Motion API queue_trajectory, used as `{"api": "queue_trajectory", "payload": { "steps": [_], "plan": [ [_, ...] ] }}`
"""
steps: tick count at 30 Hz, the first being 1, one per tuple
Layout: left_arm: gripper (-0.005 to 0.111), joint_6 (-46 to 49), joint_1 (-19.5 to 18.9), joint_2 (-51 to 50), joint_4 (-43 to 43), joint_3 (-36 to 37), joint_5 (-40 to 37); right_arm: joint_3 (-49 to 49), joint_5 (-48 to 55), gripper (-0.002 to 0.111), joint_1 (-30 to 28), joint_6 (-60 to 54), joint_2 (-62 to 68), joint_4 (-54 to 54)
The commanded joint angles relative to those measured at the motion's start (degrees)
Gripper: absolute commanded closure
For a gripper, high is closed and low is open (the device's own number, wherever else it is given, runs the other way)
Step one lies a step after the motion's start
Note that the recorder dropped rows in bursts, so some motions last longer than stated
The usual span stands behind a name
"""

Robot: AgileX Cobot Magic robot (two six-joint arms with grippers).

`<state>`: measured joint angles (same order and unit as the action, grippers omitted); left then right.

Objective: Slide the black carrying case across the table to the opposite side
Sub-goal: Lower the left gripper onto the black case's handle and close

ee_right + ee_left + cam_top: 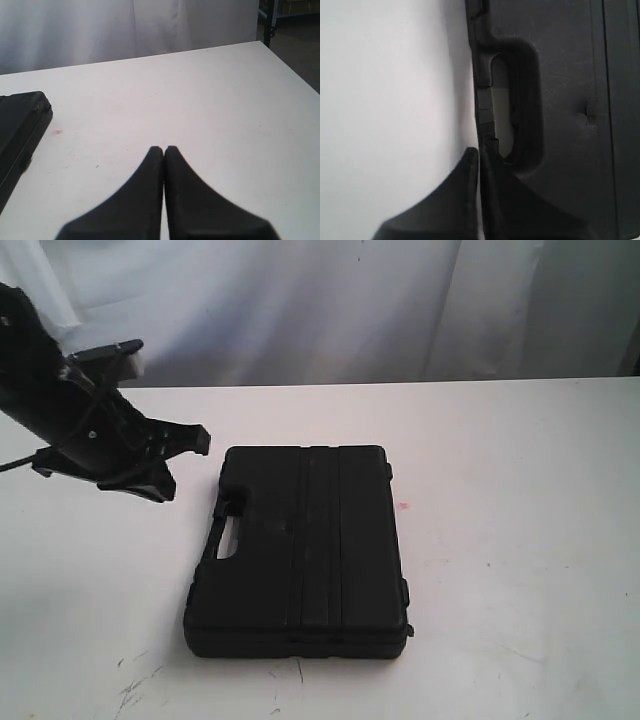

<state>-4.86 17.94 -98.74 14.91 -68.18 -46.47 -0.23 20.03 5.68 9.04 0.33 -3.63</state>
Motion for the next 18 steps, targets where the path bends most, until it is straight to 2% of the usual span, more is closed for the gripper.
{"api": "queue_trajectory", "payload": {
  "steps": [1,2,5,18],
  "plan": [
    [0.087,-5.5,3.7,-4.5,-2.4,-2.8,0.1,0.2,0.1,0.108,0.2,-0.1,-0.3,0.1],
    [0.079,-6.7,4.3,-6.1,-3.6,-3.5,0.1,0.2,0.1,0.108,0.2,-0.1,-0.3,0.1],
    [0.071,-6.8,4.3,-9.4,-3.5,-4.9,0.0,0.2,0.1,0.108,0.2,-0.1,-0.3,0.1],
    [0.071,-6.7,4.3,-16.7,-2.9,-5.4,1.6,0.2,0.1,0.108,0.2,0.0,-0.3,0.1]
  ]
}}
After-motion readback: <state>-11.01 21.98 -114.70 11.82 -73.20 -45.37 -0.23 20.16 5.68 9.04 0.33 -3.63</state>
